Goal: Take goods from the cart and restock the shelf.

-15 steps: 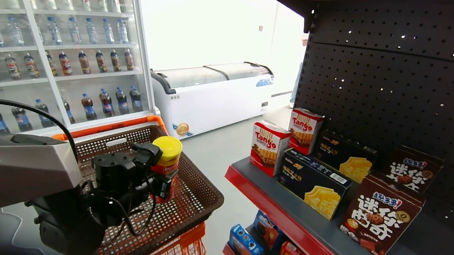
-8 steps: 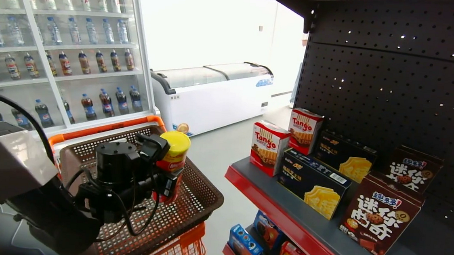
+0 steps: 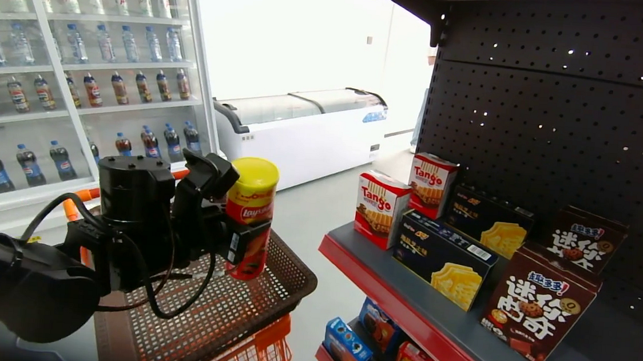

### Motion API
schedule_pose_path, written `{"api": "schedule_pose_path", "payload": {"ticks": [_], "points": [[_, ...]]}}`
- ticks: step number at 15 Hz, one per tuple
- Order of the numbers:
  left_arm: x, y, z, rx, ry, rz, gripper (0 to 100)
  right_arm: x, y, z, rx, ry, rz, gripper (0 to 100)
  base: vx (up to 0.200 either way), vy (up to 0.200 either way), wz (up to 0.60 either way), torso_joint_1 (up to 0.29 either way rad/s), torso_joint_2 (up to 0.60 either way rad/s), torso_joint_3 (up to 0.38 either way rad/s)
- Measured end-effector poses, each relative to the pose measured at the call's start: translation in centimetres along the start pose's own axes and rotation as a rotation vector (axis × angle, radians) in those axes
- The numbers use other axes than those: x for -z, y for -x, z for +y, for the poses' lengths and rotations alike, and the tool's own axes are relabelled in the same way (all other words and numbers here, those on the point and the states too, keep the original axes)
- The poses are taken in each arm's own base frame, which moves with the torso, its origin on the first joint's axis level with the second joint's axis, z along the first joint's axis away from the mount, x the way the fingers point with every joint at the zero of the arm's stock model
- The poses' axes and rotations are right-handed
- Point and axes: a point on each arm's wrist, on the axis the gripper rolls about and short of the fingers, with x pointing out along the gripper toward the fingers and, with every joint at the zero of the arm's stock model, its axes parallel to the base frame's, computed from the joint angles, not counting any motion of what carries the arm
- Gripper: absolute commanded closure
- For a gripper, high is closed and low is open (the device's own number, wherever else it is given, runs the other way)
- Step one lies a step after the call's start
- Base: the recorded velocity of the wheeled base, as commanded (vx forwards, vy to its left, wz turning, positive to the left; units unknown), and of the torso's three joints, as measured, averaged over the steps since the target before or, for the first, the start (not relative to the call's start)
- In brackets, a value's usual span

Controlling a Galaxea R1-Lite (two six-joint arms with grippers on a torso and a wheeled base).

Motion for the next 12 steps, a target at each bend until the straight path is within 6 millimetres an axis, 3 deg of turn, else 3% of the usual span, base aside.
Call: {"api": "schedule_pose_path", "payload": {"ticks": [7,12], "points": [[-3.4,5.0,-1.1,0.205,0.075,0.026,100,0.0,0.0,0.0,0.0,0.0,0.0,0,0.0,0.0,0.0,0.0,0.0,0.0],[-7.1,6.3,-1.2,0.2,0.043,-0.105,100,0.0,0.0,0.0,0.0,0.0,0.0,0,0.0,0.0,0.0,0.0,0.0,0.0]]}}
